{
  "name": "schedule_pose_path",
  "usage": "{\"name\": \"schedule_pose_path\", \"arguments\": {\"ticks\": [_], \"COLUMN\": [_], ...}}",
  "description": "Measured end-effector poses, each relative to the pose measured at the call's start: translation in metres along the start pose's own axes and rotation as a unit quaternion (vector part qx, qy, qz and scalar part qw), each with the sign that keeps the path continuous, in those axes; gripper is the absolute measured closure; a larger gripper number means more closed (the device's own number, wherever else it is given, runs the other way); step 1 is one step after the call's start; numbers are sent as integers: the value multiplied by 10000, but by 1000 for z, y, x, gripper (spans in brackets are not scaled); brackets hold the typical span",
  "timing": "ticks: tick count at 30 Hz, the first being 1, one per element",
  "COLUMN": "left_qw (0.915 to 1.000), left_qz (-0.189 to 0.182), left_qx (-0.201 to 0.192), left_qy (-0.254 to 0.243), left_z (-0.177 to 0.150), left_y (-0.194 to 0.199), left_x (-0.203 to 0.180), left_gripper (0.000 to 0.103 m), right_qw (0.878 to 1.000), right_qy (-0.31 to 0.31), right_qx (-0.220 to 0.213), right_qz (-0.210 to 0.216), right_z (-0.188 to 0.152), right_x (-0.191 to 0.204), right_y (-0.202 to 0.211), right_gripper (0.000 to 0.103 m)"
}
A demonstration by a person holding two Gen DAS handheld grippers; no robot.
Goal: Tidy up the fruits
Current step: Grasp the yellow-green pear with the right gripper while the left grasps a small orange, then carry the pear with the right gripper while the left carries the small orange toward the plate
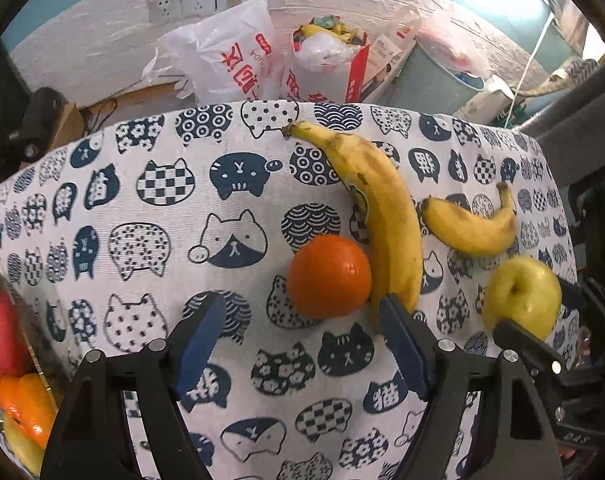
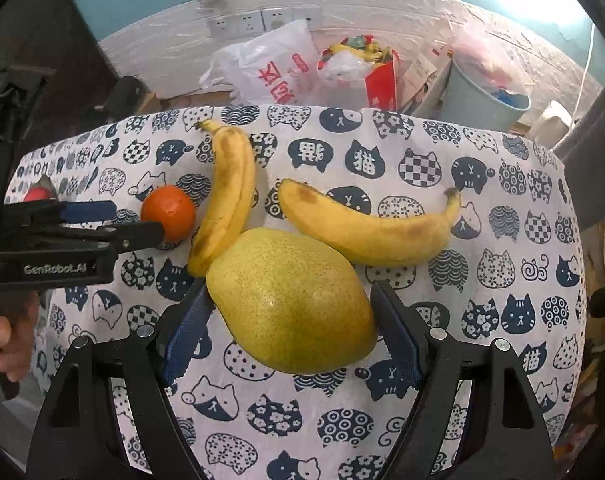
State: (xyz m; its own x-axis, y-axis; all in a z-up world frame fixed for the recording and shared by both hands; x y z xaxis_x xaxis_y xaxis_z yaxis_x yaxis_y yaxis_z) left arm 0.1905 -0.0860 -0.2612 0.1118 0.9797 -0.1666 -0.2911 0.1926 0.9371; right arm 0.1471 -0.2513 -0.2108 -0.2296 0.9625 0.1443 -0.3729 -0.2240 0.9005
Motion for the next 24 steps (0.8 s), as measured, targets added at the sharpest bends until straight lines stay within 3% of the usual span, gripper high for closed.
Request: {"name": "schedule_pose_path", "arguments": {"ticks": [10,12,14,16,24], "left_qw": [10000,9999,9998,9996,9988], "left_qz": [-77,-84,-85,-124,41], "left_qx": [-2,3,43,111,-4], "left_qy": [-22,-96,-177,-240,-481], "left_z": [11,11,10,8,4], "left_y": [-15,-17,-20,-23,-19], "left_x": [-9,-11,-14,-16,-16], "left_gripper": [23,29,46,55,56], "right_qw": [9999,9999,9998,9998,9998], "right_qy": [-117,-103,-103,-106,-78], "right_qx": [37,29,34,45,31], "right_qz": [-53,-108,-151,-159,-165], "right_z": [-1,-1,0,0,3], "right_x": [-9,-10,-12,-12,-9], "right_y": [-7,-8,-9,-12,-16], "right_gripper": [23,23,23,23,23]}}
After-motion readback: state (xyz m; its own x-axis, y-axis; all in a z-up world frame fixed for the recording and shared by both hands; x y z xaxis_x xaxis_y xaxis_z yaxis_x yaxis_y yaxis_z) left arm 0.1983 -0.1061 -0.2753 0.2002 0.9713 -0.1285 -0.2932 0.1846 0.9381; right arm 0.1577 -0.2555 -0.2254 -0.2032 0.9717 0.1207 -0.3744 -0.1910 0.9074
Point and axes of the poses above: each gripper's, at about its wrist camera, not at the fingertips, and y roughly against the way its jaws point, x to its left, z to its top, the point moved 7 cm from there along -y, roughly the way its jaws point, and after that the axes turned 2 degrees about -x, right-handed, at the moved point
